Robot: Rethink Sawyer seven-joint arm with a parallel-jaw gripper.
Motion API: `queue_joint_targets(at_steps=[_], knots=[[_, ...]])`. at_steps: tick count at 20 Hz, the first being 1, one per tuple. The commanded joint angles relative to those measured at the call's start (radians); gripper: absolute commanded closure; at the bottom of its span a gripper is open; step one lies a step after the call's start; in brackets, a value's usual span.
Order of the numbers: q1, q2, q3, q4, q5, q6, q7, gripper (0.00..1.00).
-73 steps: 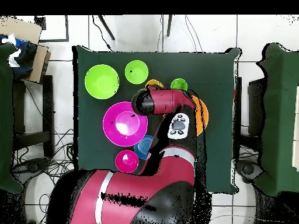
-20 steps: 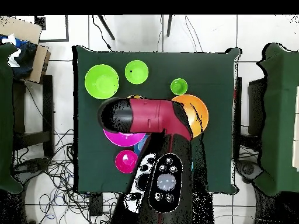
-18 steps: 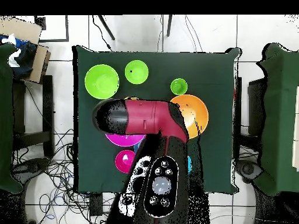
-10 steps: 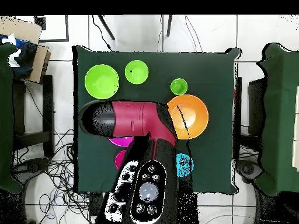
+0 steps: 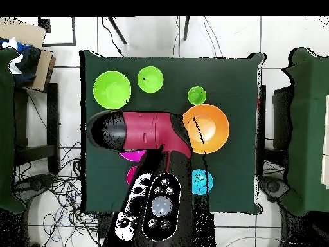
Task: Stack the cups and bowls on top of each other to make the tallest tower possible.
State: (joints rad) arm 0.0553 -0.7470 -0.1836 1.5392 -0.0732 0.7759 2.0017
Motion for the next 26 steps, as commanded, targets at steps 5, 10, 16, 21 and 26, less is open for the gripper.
queue_joint_targets(at_steps=[5, 10, 16, 21, 26], knots=[[0.010, 0.105, 0.060, -0.017, -0.009, -0.034, 0.120, 1.00], [0.024, 0.135, 0.052, -0.050, -0.010, -0.046, 0.137, 1.00], [0.051, 0.178, 0.031, -0.096, -0.006, -0.068, 0.174, 1.00], [0.078, 0.213, 0.008, -0.141, 0.003, -0.064, 0.203, 1.00], [0.085, 0.248, -0.003, -0.169, 0.012, -0.083, 0.206, 1.00]])
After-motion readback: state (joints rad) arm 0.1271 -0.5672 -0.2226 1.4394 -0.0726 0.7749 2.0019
